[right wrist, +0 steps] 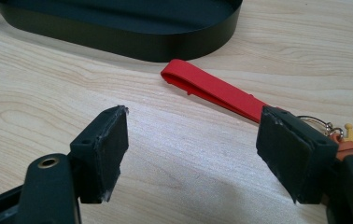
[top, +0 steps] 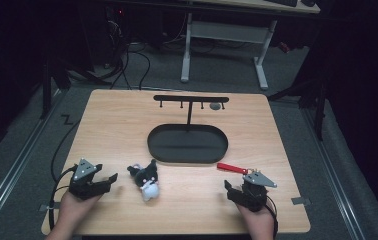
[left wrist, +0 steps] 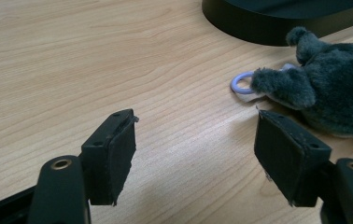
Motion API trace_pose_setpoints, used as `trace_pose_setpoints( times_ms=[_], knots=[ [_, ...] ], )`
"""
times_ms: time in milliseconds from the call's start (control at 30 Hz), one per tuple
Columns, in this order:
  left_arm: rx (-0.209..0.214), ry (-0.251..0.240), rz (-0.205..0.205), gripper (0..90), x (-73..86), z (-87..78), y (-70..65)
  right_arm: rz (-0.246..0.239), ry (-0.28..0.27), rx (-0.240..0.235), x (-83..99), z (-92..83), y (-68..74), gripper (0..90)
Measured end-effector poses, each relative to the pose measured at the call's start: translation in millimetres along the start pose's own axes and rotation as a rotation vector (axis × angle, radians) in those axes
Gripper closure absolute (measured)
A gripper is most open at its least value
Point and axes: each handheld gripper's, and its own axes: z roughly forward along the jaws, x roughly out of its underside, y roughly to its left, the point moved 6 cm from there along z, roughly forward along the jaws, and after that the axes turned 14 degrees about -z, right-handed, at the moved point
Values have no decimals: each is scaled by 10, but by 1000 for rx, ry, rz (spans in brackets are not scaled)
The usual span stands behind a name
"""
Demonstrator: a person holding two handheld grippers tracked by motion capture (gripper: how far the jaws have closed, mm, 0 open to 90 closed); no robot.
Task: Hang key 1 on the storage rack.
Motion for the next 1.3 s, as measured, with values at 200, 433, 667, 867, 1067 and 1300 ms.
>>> trace_pose_setpoints(
  times_ms=[200, 433, 667, 867, 1067, 1300],
  knots=[
    [7, -9, 3, 304, -21, 24, -29, -1, -6, -10, 30, -28, -6, 255],
    [13, 8, 19, 303, -5, 41, -52, 0, -1, -17, 48, -44, 1, 255],
    [7, 20, 44, 297, 17, 37, -64, -12, 3, -21, 32, 0, 31, 254],
    [7, 19, 49, 298, 21, 38, -63, -17, 9, -30, 39, 18, 38, 252],
    [7, 15, 55, 298, 20, 37, -69, -19, 1, -48, 20, 12, 55, 241],
    [3, 11, 70, 298, 20, 36, -77, -24, 5, -63, -2, -9, 60, 231]
  ],
)
